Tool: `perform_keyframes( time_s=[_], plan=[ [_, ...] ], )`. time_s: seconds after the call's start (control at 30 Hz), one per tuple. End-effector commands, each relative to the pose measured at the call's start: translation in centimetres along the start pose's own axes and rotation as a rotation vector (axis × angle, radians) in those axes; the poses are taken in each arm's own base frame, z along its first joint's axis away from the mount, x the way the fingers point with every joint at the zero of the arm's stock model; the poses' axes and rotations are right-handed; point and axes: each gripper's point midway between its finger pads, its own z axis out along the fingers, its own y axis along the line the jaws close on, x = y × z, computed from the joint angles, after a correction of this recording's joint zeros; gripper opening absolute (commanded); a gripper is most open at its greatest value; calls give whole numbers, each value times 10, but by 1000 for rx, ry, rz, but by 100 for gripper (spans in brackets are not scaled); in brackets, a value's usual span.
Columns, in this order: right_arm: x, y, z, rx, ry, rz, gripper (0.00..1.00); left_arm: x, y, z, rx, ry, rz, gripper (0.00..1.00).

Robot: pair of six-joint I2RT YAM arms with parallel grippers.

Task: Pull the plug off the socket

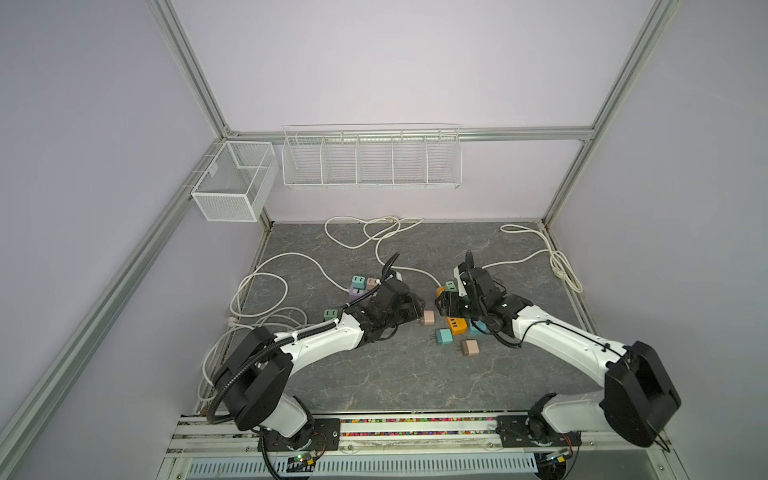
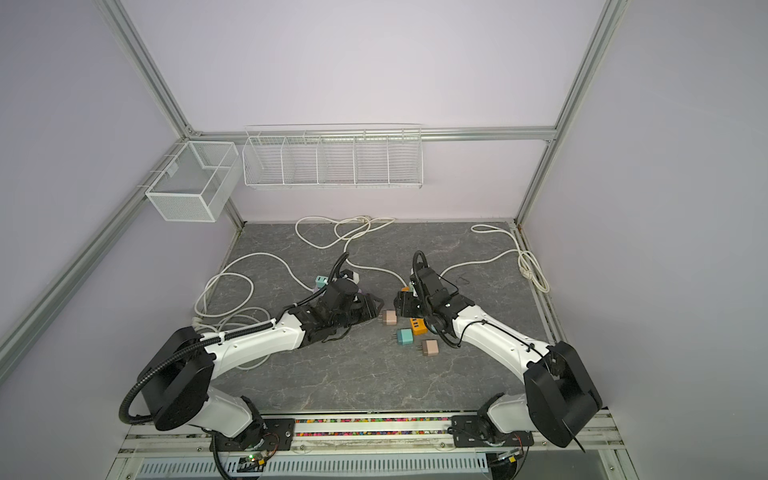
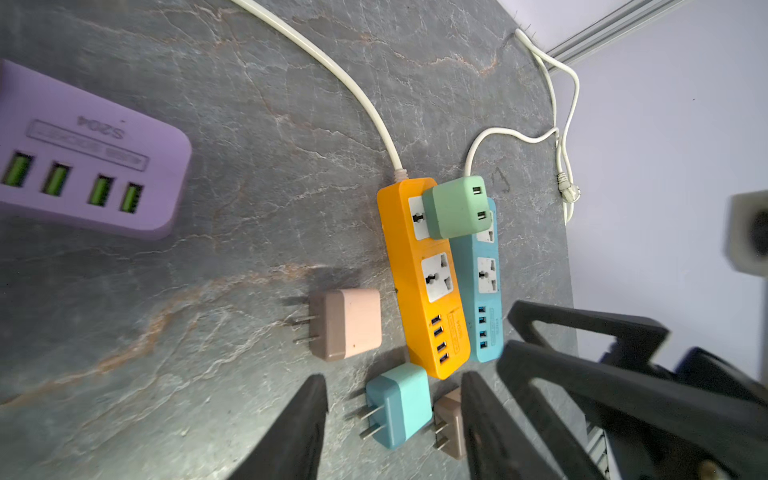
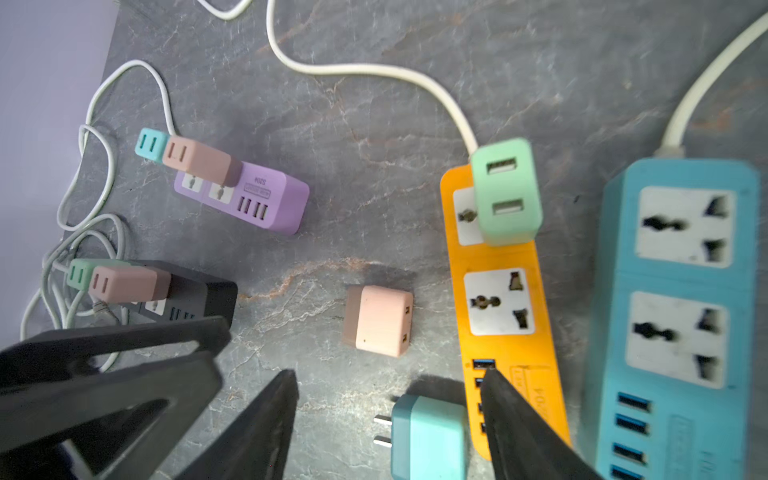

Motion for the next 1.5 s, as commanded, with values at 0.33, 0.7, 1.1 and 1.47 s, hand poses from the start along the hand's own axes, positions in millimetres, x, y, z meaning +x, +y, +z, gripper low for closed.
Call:
perform_keyframes(
  time_s=[0.33, 0.7, 1.1, 1.47],
  plan=[
    [-37, -42, -1, 174, 61, -101, 70, -14, -28, 60, 53, 7, -18, 52],
    [-48, -51, 26, 218, 117, -122, 65, -13, -21, 102, 18, 38, -27, 47],
    [-52, -52, 55, 227, 166, -128, 58, -14, -2, 131, -18, 54, -54, 40],
    [-42, -58, 80, 243, 230, -134, 53, -7, 11, 148, -12, 82, -79, 35]
  ],
)
